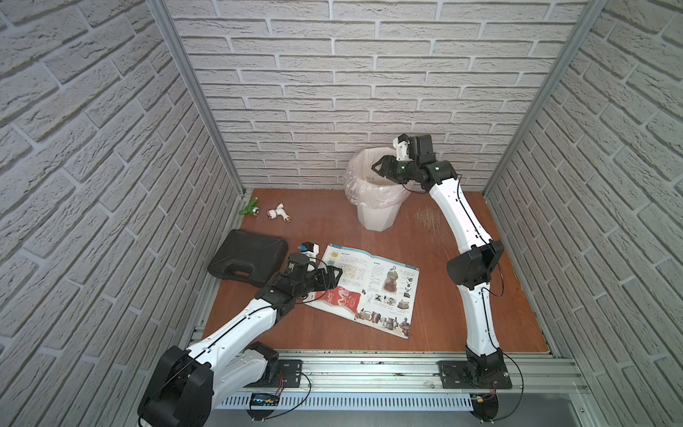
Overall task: Peel off the used sticky note
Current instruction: Place the note in the trash bin.
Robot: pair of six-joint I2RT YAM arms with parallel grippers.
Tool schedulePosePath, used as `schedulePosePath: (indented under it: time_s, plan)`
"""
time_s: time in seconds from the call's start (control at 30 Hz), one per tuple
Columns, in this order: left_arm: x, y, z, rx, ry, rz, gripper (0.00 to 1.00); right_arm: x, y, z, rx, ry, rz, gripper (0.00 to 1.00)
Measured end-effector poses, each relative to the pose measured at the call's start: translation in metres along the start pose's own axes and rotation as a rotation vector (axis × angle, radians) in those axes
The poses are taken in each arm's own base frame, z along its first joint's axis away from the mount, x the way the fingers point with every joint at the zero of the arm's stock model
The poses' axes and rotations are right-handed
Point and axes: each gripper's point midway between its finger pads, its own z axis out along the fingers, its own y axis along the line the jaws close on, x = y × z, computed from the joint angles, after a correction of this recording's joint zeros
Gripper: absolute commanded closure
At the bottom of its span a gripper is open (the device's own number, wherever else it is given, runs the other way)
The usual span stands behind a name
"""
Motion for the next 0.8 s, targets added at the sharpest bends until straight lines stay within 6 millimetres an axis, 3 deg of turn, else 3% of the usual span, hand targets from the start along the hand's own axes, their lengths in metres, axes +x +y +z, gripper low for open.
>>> schedulePosePath:
  time_s: [0.17, 0.27, 0.4, 0.53, 0.67, 0.8]
  plan:
    - [0.004, 0.034, -0.005, -0.098, 0.016, -0.072, 0.11, -0.001, 0.003, -0.005, -0.006, -0.003, -0.009, 0.34]
    - [0.009, 0.047, -0.007, -0.137, 0.029, -0.099, 0.1, 0.001, 0.008, -0.017, -0.01, 0.0, -0.018, 0.32]
    - [0.014, 0.058, -0.009, -0.176, 0.041, -0.113, 0.08, 0.011, 0.016, -0.052, -0.018, 0.002, -0.023, 0.31]
    - [0.018, 0.064, -0.009, -0.199, 0.049, -0.112, 0.05, 0.023, 0.028, -0.1, -0.045, -0.033, -0.042, 0.3]
    - [0.021, 0.068, -0.007, -0.216, 0.061, -0.113, 0.03, 0.048, 0.026, -0.137, -0.061, -0.06, -0.054, 0.3]
    - [0.028, 0.074, -0.005, -0.234, 0.085, -0.12, 0.02, 0.089, 0.002, -0.149, -0.035, -0.029, -0.04, 0.3]
